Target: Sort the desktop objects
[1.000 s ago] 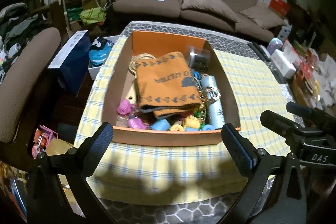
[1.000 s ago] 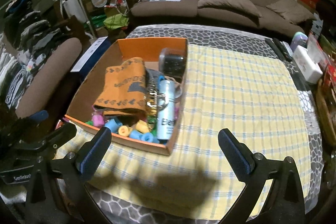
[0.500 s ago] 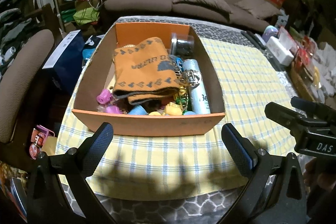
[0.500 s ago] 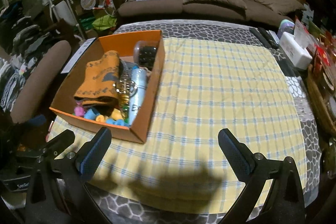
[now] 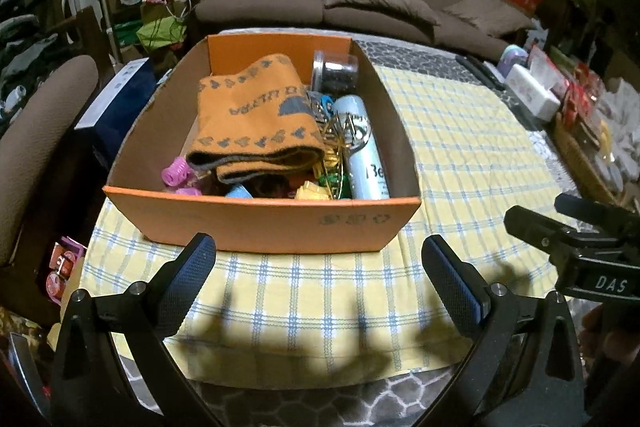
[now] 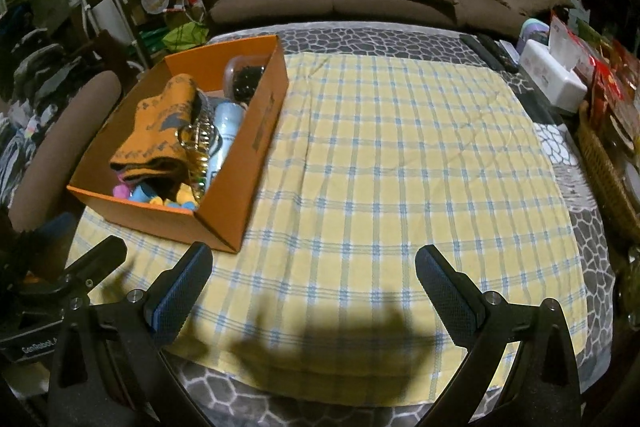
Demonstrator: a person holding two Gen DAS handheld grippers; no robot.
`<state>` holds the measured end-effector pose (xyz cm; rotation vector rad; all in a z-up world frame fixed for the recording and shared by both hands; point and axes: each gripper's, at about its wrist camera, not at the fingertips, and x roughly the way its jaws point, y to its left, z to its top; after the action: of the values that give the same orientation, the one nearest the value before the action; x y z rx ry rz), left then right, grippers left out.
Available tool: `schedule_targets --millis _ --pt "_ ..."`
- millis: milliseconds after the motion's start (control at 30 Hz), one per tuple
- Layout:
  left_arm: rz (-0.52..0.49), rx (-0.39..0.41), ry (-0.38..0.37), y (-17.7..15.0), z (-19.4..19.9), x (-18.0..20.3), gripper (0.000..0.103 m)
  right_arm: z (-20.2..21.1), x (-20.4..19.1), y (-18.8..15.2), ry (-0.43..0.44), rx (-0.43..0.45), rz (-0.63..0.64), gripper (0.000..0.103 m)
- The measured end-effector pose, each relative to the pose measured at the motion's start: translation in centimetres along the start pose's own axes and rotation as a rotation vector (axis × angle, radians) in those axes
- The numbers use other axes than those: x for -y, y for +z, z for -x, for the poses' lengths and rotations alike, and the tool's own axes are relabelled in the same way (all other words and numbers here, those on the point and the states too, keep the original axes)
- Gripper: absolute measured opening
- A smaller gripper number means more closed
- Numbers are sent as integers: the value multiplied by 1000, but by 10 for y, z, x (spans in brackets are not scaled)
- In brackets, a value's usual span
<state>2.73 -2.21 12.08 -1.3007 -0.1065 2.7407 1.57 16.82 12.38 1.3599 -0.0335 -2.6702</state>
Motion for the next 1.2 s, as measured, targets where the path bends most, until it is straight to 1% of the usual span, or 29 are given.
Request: schedule_targets --millis 167,400,700,900,1200 --pt "-14 -7 21 -6 -16 -2 103 -11 8 -7 -15 -7 -3 103" --pt "-43 -23 26 -12 -40 1 103 -33 18 -16 -32 -29 -9 103" --pt "-32 -48 29 -18 -65 0 103 -62 28 -22 -72 -52 -15 103" --pt "-50 -67 34 -21 -79 1 103 -77 36 -26 -87 -64 -33 103" --pt "-26 -83 42 -27 -96 -1 103 -91 42 -33 -106 -46 -49 103"
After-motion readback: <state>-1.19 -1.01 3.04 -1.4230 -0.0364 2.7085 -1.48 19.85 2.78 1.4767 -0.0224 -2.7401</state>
